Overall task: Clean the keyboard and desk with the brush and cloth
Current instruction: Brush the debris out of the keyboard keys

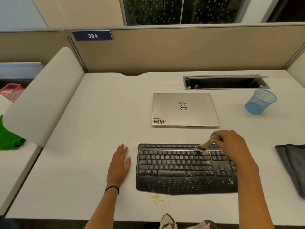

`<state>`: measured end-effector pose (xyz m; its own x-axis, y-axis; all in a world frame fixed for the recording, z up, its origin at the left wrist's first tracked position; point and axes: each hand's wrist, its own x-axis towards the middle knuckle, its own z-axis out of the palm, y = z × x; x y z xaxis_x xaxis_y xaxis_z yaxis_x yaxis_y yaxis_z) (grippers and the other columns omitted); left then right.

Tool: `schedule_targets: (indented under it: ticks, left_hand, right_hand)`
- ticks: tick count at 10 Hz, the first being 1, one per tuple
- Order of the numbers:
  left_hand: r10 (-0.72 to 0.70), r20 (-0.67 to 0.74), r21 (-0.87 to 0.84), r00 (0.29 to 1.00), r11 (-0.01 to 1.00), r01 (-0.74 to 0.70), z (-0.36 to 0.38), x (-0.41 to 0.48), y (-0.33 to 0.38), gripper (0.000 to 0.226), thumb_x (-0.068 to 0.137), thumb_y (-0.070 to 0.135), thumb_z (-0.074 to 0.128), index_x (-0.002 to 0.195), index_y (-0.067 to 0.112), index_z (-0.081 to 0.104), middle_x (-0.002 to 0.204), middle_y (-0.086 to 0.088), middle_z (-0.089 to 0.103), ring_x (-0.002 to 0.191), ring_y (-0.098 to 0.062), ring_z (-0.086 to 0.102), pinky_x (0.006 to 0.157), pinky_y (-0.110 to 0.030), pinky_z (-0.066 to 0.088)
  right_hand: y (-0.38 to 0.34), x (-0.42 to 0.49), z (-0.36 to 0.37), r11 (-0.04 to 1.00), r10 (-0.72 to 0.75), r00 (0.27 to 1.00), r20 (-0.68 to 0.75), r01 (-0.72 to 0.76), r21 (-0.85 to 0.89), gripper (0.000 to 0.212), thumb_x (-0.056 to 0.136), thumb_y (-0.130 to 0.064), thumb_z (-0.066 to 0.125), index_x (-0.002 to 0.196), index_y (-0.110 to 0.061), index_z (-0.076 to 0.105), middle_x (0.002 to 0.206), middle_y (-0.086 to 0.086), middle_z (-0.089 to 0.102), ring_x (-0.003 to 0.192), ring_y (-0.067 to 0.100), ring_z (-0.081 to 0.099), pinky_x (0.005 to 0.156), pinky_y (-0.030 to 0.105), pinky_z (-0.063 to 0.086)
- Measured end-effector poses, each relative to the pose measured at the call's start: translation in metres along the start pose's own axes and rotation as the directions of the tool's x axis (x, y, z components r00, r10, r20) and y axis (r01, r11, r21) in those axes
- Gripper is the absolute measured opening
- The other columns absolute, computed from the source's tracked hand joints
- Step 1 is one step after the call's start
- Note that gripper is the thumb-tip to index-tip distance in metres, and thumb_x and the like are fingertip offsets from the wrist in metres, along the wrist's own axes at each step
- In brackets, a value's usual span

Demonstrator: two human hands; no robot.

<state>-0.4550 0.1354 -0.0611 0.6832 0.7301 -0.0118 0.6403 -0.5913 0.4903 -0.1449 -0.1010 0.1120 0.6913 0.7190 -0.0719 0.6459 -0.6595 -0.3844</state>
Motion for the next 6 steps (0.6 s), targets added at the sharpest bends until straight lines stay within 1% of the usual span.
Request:
schedule_targets:
  ticks: [1,2,3,4,5,6]
  left_hand:
    - [-0.001,0.001,-0.002,1.0,1.0,0.001,0.0,0.0,0.0,0.071,0.09,0.055,0.015,0.149,0.017,0.023,0.157,0.007,0.011,0.144,-0.002,0.0,0.111,-0.01,-0.008]
    - [0.003,-0.005,0.0,1.0,1.0,-0.003,-0.001,0.0,0.001,0.071,0.09,0.055,0.015,0.149,0.017,0.023,0.157,0.007,0.011,0.143,-0.001,-0.001,0.111,-0.009,-0.008]
    - [0.003,-0.007,-0.008,1.0,1.0,-0.003,-0.001,-0.001,0.001,0.072,0.089,0.056,0.014,0.149,0.017,0.022,0.157,0.007,0.009,0.143,0.0,-0.002,0.111,-0.009,-0.008]
    - [0.002,-0.024,-0.014,1.0,1.0,-0.002,-0.002,-0.001,0.003,0.07,0.09,0.054,0.017,0.148,0.016,0.025,0.156,0.009,0.012,0.141,0.002,0.0,0.111,-0.009,-0.007]
    - [0.002,-0.026,-0.021,1.0,1.0,-0.003,-0.002,-0.002,0.004,0.071,0.089,0.054,0.016,0.148,0.017,0.026,0.156,0.008,0.013,0.141,0.001,0.001,0.112,-0.011,-0.005]
    - [-0.001,-0.032,-0.022,0.999,1.0,0.0,-0.002,-0.001,0.003,0.071,0.089,0.055,0.016,0.148,0.017,0.026,0.156,0.008,0.013,0.142,0.001,0.001,0.113,-0.014,-0.003]
  right_hand:
    - [-0.005,0.004,0.006,0.999,-0.031,1.0,0.006,0.031,-0.021,0.013,0.09,-0.019,0.057,0.086,-0.022,0.069,0.073,-0.005,0.066,0.063,0.01,0.053,0.052,0.02,0.033]
    - [-0.015,0.004,0.02,0.994,-0.071,0.997,-0.023,0.072,0.08,0.011,0.089,-0.02,0.06,0.087,-0.023,0.07,0.073,-0.007,0.067,0.071,0.014,0.062,0.061,0.025,0.041]
    - [-0.015,0.002,0.02,0.973,-0.075,0.991,-0.115,0.098,0.209,0.009,0.087,-0.02,0.062,0.09,-0.026,0.07,0.073,-0.009,0.069,0.071,0.007,0.065,0.063,0.021,0.045]
    - [-0.01,0.003,0.015,0.959,-0.043,0.982,-0.183,0.092,0.267,0.009,0.087,-0.023,0.063,0.093,-0.026,0.069,0.071,-0.008,0.07,0.07,0.008,0.065,0.064,0.026,0.049]
    - [-0.005,0.004,0.018,0.956,-0.03,0.997,-0.069,0.049,0.288,0.008,0.087,-0.021,0.061,0.086,-0.026,0.068,0.071,-0.011,0.068,0.068,0.004,0.065,0.066,0.029,0.051]
    - [0.003,0.005,0.03,0.964,0.094,0.994,-0.058,-0.076,0.256,0.012,0.09,-0.022,0.056,0.083,-0.027,0.064,0.064,-0.007,0.067,0.07,0.014,0.064,0.064,0.027,0.047]
